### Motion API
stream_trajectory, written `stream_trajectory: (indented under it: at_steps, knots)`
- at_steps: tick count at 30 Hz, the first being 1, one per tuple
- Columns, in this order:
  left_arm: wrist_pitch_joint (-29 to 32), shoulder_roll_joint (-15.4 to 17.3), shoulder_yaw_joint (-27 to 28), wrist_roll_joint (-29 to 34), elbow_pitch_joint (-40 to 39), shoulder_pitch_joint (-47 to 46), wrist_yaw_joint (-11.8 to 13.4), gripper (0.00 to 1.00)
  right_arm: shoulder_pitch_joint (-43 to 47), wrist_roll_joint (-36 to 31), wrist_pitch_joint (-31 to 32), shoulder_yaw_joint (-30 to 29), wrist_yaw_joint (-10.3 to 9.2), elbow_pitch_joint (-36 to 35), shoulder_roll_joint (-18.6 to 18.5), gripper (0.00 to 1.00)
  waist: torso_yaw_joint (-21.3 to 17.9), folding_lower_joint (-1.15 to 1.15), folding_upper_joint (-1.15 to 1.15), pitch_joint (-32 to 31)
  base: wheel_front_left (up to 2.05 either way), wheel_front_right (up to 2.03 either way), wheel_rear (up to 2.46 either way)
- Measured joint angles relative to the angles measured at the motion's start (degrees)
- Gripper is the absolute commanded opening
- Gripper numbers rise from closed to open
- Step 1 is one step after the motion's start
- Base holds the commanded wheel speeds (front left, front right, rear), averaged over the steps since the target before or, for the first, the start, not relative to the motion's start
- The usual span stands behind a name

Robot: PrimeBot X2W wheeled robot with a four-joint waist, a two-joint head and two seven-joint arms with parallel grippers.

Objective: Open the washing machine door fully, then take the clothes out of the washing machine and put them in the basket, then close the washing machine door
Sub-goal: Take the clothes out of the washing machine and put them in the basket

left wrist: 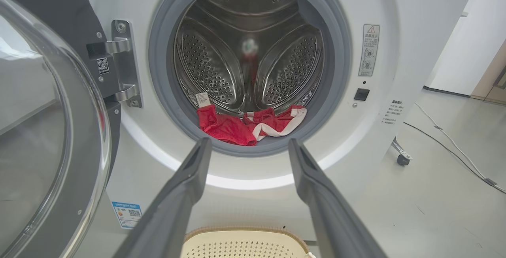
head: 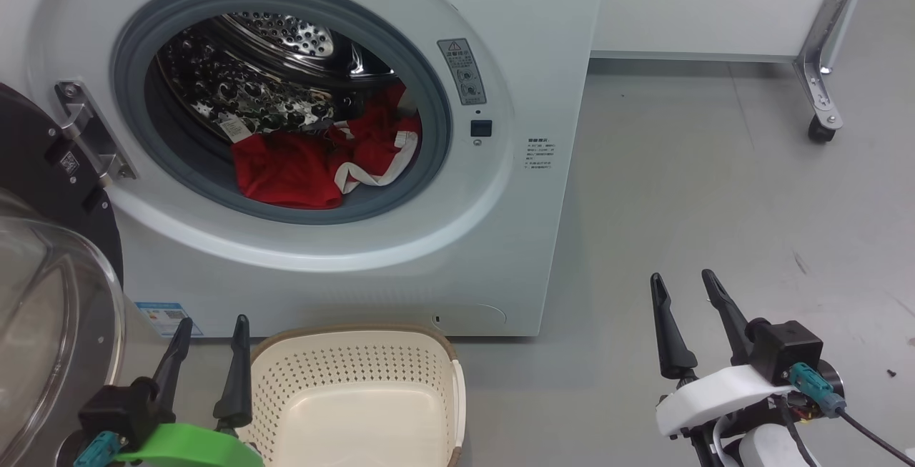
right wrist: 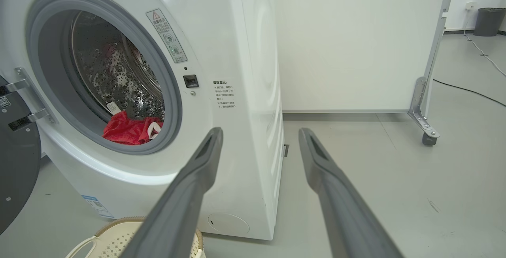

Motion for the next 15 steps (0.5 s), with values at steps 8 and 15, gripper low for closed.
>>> stream_trajectory:
  at_steps: [8,15]
  knots:
    - [0.19,0.02,-0.08,0.16,-0.01,0.06,0.15,1.00,0.00,0.00,0.00,-0.03,0.00,0.00,0.02,1.00,-0.04,0.00,0.00,0.31,0.31,-0.31,0.00]
    - [0.19,0.02,-0.10,0.18,-0.01,0.07,0.24,1.00,0.00,0.00,0.00,-0.08,0.00,-0.01,0.03,1.00,0.00,0.00,0.00,0.62,0.06,-0.06,0.00]
